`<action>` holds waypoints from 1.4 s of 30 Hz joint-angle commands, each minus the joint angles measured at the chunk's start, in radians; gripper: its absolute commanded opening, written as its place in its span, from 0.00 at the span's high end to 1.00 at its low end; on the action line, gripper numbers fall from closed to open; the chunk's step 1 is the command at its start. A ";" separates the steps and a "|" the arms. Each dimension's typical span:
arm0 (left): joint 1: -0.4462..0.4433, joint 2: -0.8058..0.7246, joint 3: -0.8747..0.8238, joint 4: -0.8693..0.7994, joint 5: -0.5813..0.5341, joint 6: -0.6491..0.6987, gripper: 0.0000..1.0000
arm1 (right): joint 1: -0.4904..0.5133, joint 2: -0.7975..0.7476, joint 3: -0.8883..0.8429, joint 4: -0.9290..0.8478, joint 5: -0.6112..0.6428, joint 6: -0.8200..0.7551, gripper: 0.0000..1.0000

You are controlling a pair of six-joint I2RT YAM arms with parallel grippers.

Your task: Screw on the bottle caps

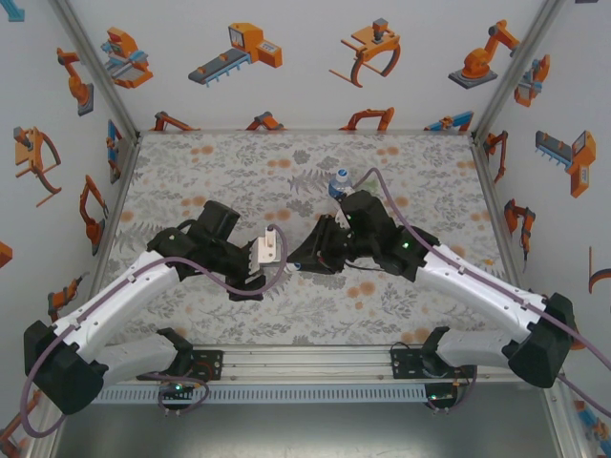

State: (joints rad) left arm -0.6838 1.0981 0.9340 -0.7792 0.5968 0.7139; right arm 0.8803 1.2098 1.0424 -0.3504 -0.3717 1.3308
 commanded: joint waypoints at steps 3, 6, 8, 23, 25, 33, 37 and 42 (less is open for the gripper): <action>-0.011 -0.023 0.020 0.166 0.134 -0.011 1.00 | 0.016 0.042 0.022 -0.015 -0.010 0.008 0.79; -0.011 -0.027 0.015 0.164 0.138 -0.006 1.00 | 0.014 0.041 0.062 -0.071 0.010 -0.047 0.64; -0.010 -0.029 0.013 0.164 0.136 -0.002 1.00 | 0.013 0.036 0.089 -0.098 0.018 -0.059 0.58; -0.010 -0.002 0.026 0.137 0.165 0.017 1.00 | -0.013 -0.030 0.345 -0.299 0.122 -0.717 0.44; -0.011 -0.004 0.027 0.130 0.180 0.025 1.00 | -0.012 -0.075 0.291 -0.192 0.077 -0.907 0.44; -0.011 -0.009 0.023 0.124 0.225 0.047 1.00 | -0.011 -0.094 0.236 -0.108 -0.181 -1.466 0.46; -0.011 -0.006 0.023 0.120 0.228 0.050 1.00 | -0.009 -0.110 0.210 -0.086 -0.300 -1.629 0.46; -0.011 -0.008 0.025 0.119 0.243 0.056 1.00 | 0.001 -0.139 0.141 -0.040 -0.334 -1.758 0.40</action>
State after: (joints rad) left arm -0.6926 1.0935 0.9333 -0.6445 0.7872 0.7395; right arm 0.8745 1.0901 1.2118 -0.4461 -0.6403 -0.2749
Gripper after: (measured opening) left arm 0.579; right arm 0.593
